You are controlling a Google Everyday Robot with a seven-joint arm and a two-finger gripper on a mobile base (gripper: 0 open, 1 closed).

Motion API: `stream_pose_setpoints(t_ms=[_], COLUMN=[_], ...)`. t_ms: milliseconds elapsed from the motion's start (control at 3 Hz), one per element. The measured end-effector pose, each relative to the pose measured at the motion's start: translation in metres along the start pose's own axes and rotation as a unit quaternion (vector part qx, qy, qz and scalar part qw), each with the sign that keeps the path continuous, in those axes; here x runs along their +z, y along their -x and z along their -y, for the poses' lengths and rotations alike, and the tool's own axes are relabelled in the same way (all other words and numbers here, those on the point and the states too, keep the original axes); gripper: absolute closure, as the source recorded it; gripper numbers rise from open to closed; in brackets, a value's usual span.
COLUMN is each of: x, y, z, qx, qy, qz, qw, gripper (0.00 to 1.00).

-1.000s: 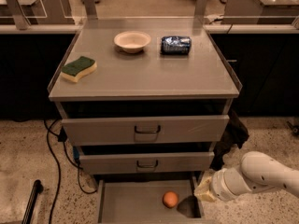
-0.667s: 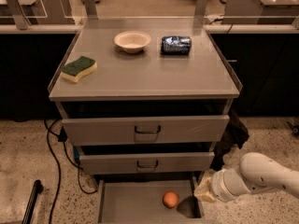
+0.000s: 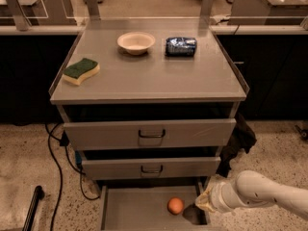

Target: Pick orange from bottom drawer and place on counter

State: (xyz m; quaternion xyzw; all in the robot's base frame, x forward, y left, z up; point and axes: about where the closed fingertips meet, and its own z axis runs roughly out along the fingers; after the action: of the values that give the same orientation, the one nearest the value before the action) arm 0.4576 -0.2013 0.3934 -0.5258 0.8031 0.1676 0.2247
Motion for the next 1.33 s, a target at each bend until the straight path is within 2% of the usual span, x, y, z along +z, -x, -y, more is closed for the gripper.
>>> stream_pose_setpoints(t_ms=[333,667,1000,1333], x=[0.053,0.114,0.119,0.131], y=[-0.026,-0.057,-0.062,-0.065], z=[0.01,0.016,0.016,0.02], qx=[-0.004,0.014,0.016,0.013], qy=[0.008,0.033,0.032,0.028], qz=[0.017,0.032,0.033,0.039], qw=[0.9998,0.9989,0.9988,0.9987], gripper=[1.0,1.0,1.0,0.85])
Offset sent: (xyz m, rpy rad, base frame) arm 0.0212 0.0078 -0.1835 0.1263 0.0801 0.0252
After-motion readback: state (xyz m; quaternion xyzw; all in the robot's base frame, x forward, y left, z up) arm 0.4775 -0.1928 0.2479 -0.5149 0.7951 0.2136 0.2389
